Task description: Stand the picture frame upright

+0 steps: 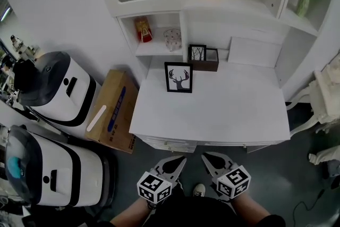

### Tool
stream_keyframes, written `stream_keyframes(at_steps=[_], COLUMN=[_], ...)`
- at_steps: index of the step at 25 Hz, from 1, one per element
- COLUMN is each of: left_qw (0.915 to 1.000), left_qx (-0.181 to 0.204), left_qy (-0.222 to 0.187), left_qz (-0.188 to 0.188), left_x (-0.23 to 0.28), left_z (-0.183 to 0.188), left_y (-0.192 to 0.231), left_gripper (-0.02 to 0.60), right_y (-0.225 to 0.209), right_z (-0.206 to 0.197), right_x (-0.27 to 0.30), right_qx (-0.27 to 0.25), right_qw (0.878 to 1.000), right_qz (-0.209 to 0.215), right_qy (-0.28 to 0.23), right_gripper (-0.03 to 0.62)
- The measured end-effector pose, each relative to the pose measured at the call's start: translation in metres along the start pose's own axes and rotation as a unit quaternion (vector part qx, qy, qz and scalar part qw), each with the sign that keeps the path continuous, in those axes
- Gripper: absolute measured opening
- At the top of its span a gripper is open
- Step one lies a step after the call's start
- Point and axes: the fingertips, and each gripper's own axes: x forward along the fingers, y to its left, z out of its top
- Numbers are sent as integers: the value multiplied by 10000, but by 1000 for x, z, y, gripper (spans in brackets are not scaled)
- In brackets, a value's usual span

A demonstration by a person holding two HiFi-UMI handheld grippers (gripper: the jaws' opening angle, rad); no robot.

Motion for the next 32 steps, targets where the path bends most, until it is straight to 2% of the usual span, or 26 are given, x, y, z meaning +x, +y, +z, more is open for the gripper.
stream_keyframes(at_steps=[7, 16, 32], left_qw=[10000, 9999, 9999], left_qx=[35, -55, 138], left_qy=[43, -9, -9], left_qz=[26, 103, -9], left_x=[2, -7, -4], left_z=[-19, -26, -28], left_y=[-36, -57, -72], left_gripper=[5, 5, 5], right_y=[7, 31, 29], right_z=[-23, -30, -32], right_x=[-22, -34, -44], right_qx=[14, -169, -139], right_qw=[9996, 9979, 9985], right_qz=[236, 578, 501], right_qy=[151, 248, 192], right_gripper=[3, 3, 3])
